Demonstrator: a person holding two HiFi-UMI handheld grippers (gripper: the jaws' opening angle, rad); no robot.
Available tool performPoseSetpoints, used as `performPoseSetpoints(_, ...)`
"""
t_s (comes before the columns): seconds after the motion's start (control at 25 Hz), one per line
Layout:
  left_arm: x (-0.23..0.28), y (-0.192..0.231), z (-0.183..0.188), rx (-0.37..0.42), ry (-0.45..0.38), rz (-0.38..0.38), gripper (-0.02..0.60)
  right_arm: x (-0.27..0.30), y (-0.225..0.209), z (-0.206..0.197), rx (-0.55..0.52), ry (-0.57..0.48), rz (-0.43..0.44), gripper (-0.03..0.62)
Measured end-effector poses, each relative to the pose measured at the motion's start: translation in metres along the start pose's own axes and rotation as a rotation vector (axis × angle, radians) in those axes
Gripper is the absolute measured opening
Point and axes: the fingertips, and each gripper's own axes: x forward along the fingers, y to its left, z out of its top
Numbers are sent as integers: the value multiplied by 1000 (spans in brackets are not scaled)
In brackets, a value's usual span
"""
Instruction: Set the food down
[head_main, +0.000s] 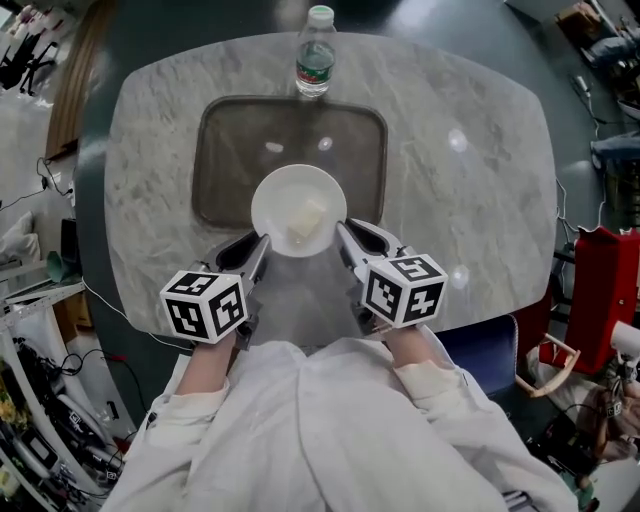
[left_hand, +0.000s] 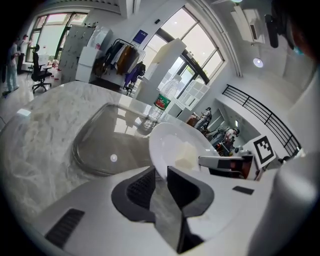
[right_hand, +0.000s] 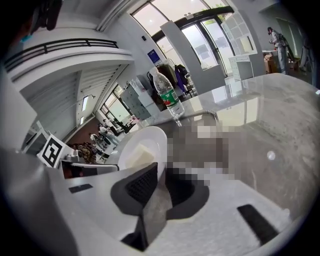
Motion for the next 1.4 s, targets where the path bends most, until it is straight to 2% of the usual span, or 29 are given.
performPoseSetpoints(0.24, 21, 13, 18, -8, 14, -8, 71, 24, -13, 20, -5, 5, -18, 38)
performPoseSetpoints(0.84, 59, 47, 46, 34, 65, 5, 71, 67, -30, 37, -18, 50, -53, 38)
performPoseSetpoints(1.4, 71, 59, 49, 90, 122, 27, 72, 86, -37, 28, -64, 135, -99, 38)
